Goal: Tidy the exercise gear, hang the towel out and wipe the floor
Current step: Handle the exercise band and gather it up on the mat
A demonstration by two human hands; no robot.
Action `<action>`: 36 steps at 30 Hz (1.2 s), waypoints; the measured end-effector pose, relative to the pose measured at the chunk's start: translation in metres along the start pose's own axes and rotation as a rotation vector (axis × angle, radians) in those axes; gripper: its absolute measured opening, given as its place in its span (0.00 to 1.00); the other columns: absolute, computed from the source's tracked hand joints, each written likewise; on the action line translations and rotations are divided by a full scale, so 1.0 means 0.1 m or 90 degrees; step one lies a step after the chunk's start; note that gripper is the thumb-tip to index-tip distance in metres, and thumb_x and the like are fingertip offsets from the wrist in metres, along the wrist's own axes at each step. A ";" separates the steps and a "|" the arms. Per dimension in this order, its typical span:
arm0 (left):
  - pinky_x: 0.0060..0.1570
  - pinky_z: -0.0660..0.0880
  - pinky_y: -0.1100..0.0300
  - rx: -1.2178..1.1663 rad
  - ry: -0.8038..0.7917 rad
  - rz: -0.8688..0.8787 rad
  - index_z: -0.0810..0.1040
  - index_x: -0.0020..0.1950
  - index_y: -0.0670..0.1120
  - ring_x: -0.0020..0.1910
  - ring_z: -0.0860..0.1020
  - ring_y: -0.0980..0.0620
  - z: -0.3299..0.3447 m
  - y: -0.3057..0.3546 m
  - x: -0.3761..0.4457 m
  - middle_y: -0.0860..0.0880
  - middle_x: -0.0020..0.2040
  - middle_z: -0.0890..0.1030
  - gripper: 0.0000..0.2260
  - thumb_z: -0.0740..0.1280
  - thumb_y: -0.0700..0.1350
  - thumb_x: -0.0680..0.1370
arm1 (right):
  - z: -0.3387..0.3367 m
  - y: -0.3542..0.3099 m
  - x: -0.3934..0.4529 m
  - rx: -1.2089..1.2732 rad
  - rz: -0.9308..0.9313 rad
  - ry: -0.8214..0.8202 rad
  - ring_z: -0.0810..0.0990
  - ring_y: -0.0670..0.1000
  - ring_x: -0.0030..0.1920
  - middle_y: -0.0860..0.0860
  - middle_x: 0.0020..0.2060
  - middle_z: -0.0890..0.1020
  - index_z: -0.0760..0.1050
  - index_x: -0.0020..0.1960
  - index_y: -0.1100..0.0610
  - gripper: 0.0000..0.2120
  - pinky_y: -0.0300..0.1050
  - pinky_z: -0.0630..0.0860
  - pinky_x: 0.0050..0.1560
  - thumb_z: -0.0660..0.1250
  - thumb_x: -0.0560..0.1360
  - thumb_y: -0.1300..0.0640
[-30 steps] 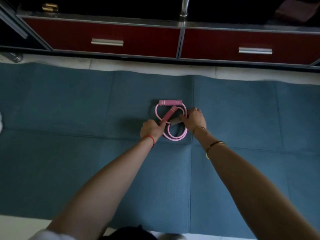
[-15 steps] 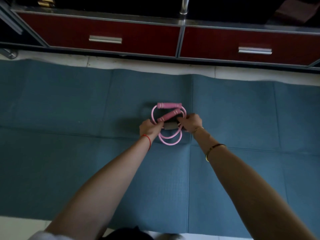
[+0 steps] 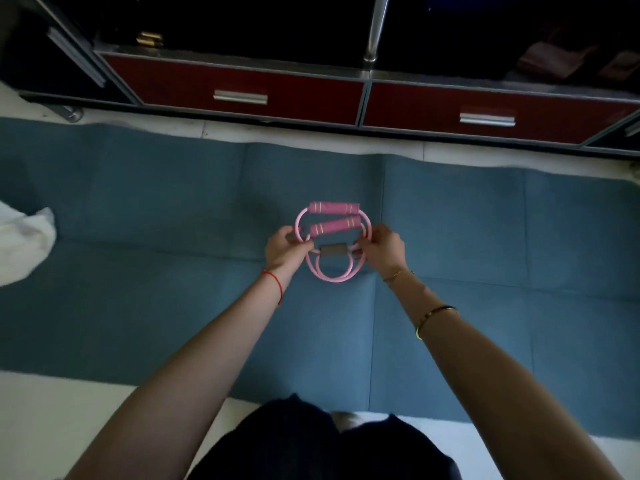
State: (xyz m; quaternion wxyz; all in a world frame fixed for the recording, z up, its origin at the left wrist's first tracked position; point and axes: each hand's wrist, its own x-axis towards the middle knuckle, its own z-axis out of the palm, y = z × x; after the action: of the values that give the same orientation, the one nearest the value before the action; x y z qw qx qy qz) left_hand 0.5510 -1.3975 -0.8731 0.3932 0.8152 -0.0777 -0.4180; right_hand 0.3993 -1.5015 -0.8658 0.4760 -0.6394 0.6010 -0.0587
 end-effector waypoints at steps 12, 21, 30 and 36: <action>0.38 0.76 0.70 -0.017 -0.029 0.124 0.80 0.61 0.45 0.32 0.79 0.64 -1.60 1.79 -2.75 0.51 0.36 0.81 0.17 0.70 0.33 0.74 | -1.47 -1.82 -2.42 0.023 -0.042 0.008 0.82 0.55 0.41 0.54 0.37 0.84 0.77 0.45 0.60 0.05 0.44 0.75 0.40 0.69 0.73 0.59; 0.45 0.81 0.61 -0.058 -0.013 0.127 0.81 0.59 0.46 0.42 0.84 0.49 -2.80 3.07 -4.94 0.46 0.42 0.84 0.13 0.72 0.38 0.75 | -2.74 -3.36 -4.34 0.001 -0.095 -0.021 0.81 0.53 0.35 0.52 0.33 0.84 0.75 0.40 0.58 0.11 0.44 0.75 0.36 0.69 0.74 0.51; 0.56 0.80 0.47 -0.108 0.025 0.155 0.79 0.57 0.55 0.48 0.84 0.47 -3.50 3.57 -6.15 0.46 0.45 0.85 0.14 0.74 0.40 0.74 | -3.33 -4.16 -5.41 0.022 -0.212 -0.065 0.76 0.42 0.29 0.51 0.33 0.82 0.77 0.44 0.58 0.04 0.29 0.70 0.29 0.70 0.74 0.58; 0.57 0.79 0.46 -0.132 0.099 0.151 0.81 0.58 0.51 0.48 0.84 0.49 -3.77 3.54 -6.53 0.48 0.45 0.85 0.13 0.74 0.43 0.74 | -3.35 -4.46 -5.66 -0.020 -0.301 -0.117 0.76 0.44 0.30 0.51 0.33 0.82 0.77 0.45 0.59 0.04 0.30 0.71 0.30 0.70 0.75 0.58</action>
State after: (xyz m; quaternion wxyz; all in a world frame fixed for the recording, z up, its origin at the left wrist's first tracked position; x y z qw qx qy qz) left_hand 0.4849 -1.1229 -0.0895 0.5263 0.7855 -0.0993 -0.3101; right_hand 0.3467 -1.2934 -0.1003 0.4922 -0.7718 0.3898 -0.1005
